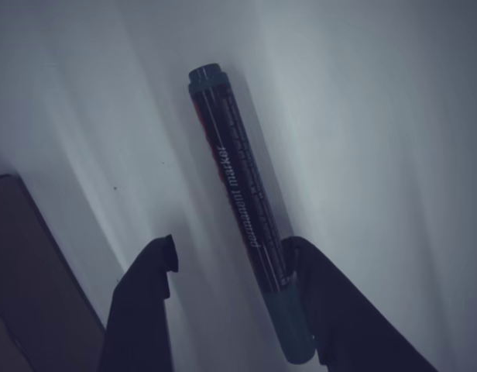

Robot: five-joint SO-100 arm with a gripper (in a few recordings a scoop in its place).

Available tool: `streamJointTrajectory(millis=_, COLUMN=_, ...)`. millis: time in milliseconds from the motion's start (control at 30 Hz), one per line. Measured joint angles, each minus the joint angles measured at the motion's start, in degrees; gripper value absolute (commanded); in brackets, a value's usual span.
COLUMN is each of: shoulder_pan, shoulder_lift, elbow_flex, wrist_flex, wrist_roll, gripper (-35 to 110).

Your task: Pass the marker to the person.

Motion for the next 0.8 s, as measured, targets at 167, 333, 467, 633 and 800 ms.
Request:
streamJointTrajectory(millis=167, shoulder_pan=-0.1, shoulder_lift=-2.6, elbow_flex=-1.1, wrist_flex=0.0, wrist_roll=-0.3, gripper=31)
streamJointTrajectory(millis=333, shoulder_pan=-0.1, shoulder_lift=-6.2, elbow_flex=-4.8, wrist_flex=2.9, wrist_roll=-0.4, gripper=31)
streamJointTrajectory(millis=467, shoulder_pan=0.0, shoulder_lift=-7.0, elbow_flex=-6.2, wrist_flex=3.6, wrist_roll=-0.4, gripper=31)
streamJointTrajectory(millis=633, shoulder_pan=0.6, shoulder_lift=-7.0, elbow_flex=-6.2, wrist_flex=4.0, wrist_roll=-0.4, gripper=31)
streamJointTrajectory(millis=800, shoulder_pan=1.4, shoulder_lift=-7.0, elbow_flex=-6.2, wrist_flex=4.4, wrist_roll=0.7, gripper=31)
